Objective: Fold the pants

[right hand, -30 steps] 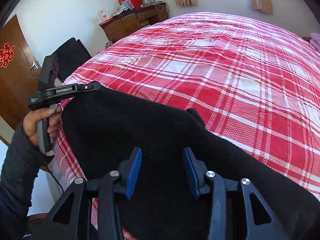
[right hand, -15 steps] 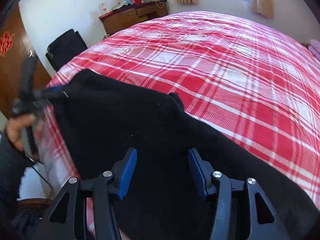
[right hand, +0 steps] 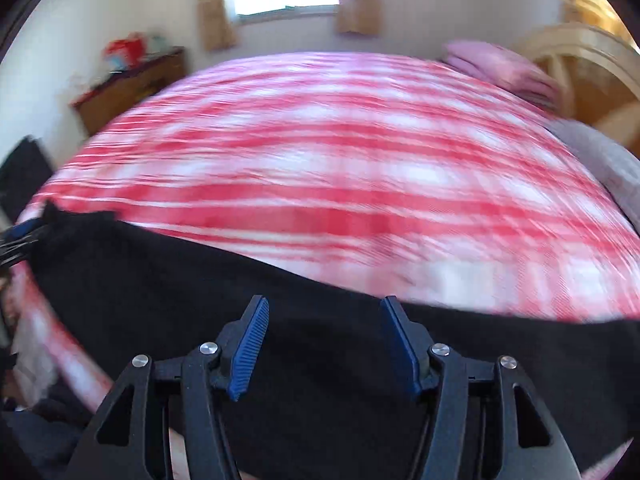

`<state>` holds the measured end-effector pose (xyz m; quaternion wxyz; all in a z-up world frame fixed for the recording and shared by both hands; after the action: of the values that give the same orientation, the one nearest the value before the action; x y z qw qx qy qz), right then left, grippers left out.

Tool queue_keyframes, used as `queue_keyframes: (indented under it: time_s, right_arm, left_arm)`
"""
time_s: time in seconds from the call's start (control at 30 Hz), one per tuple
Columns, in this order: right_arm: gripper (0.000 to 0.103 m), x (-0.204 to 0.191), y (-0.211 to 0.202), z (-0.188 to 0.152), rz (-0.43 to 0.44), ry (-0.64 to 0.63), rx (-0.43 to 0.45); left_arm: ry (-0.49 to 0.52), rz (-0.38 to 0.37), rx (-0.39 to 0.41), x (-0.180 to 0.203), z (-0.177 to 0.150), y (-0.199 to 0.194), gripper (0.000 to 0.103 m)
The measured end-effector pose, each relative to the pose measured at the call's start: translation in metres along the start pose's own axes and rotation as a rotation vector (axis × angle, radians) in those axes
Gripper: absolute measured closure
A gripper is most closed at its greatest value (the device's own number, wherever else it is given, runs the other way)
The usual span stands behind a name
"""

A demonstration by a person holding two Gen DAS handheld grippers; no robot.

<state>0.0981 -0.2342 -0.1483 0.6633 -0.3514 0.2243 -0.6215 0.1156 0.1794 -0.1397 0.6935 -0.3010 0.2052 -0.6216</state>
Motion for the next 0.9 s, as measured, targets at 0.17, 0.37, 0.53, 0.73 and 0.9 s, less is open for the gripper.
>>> queue_keyframes:
  time_s: [0.17, 0.37, 0.53, 0.73, 0.9]
  right_arm:
    - [0.043, 0.033, 0.016, -0.022, 0.015, 0.062, -0.018]
    - [0.028, 0.011, 0.02, -0.022, -0.039, -0.042, -0.025]
    - [0.026, 0.005, 0.022, -0.023, -0.078, -0.086, -0.028]
    - [0.026, 0.005, 0.021, -0.023, -0.071, -0.087, -0.026]
    - [0.025, 0.005, 0.02, -0.023, -0.069, -0.086, -0.024]
  left_arm:
    - [0.068, 0.022, -0.061, 0.028, -0.015, 0.018, 0.009]
    - [0.135, -0.004, 0.003, 0.063, -0.01, -0.015, 0.009]
    - [0.141, -0.091, 0.039, 0.089, 0.006, -0.039, 0.008]
    - [0.136, -0.198, 0.008, 0.132, 0.006, -0.029, 0.008]
    - [0.118, -0.235, -0.088, 0.149, -0.019, -0.002, 0.008]
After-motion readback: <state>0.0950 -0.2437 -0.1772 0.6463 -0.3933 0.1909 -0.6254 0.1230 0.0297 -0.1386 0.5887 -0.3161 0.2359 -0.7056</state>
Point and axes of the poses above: each gripper's, at about its wrist camera, not at the fingertips, and y roughly the way its jaws point, x to its right, z to its top, the point moved 1 cm from there along y, roughly the way its jaws point, and after that the axes turned 10 degrees about -y, right-handed, at the moved point
